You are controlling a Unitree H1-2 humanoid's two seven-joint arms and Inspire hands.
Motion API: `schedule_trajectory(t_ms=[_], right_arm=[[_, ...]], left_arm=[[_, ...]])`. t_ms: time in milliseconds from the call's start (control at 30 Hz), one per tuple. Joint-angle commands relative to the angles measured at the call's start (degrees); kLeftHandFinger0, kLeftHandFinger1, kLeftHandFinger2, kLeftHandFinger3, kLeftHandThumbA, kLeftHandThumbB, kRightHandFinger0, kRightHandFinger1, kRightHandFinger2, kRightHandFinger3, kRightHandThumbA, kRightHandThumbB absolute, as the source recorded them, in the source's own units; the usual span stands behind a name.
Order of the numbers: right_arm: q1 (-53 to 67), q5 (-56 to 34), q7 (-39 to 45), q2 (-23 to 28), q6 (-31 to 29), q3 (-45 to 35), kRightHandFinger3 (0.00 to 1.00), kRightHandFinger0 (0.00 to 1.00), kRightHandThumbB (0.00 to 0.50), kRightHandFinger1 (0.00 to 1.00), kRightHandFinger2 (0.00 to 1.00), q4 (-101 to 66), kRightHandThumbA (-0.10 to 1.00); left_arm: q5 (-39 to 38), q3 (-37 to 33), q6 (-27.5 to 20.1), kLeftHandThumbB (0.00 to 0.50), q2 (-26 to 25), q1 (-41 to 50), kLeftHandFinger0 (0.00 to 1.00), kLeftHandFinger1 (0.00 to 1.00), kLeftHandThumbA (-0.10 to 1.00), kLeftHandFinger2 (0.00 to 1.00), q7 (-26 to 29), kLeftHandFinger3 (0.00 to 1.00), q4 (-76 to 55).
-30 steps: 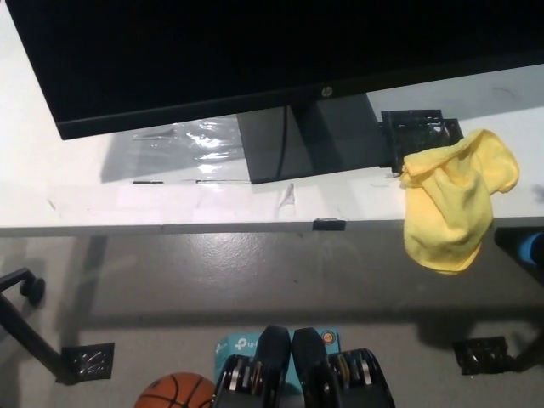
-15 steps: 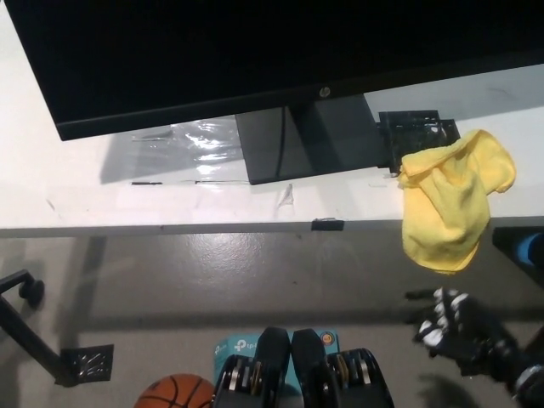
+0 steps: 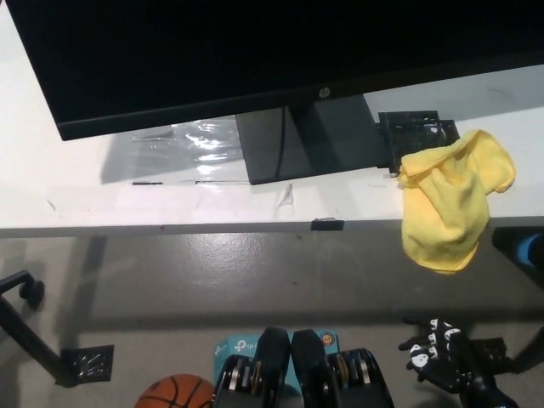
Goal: The robot uses its right hand to pick up the cloth kept in the middle of the desk and use it to wipe the monitor in the middle of the desk by swiping its screen twice
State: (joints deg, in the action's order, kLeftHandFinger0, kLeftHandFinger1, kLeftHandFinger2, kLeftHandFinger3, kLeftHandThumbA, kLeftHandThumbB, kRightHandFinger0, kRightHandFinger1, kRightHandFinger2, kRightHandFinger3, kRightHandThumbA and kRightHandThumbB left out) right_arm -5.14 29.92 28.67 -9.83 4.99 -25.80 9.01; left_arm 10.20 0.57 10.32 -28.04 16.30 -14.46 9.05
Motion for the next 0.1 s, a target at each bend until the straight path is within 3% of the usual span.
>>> schedule_trajectory(t_ms=[0, 67], right_arm=[[-0.9, -8.0, -18.2, -0.2, -17.6, -0.4, 0.75, 0.23, 0.098, 0.35, 0.5, 2.4, 0.2], [-1.1, -7.9, -18.9, 0.1, -17.4, 0.1, 0.75, 0.2, 0.102, 0.32, 0.47, 2.6, 0.2]], left_arm=[[1.1, 1.2, -4.8, 0.0, -2.0, -0.8, 0.63, 0.63, 0.03, 0.74, 2.7, 0.98, 1.1], [1.1, 1.0, -6.9, 0.007, -2.1, -1.9, 0.59, 0.6, 0.03, 0.72, 2.9, 0.96, 3.4]])
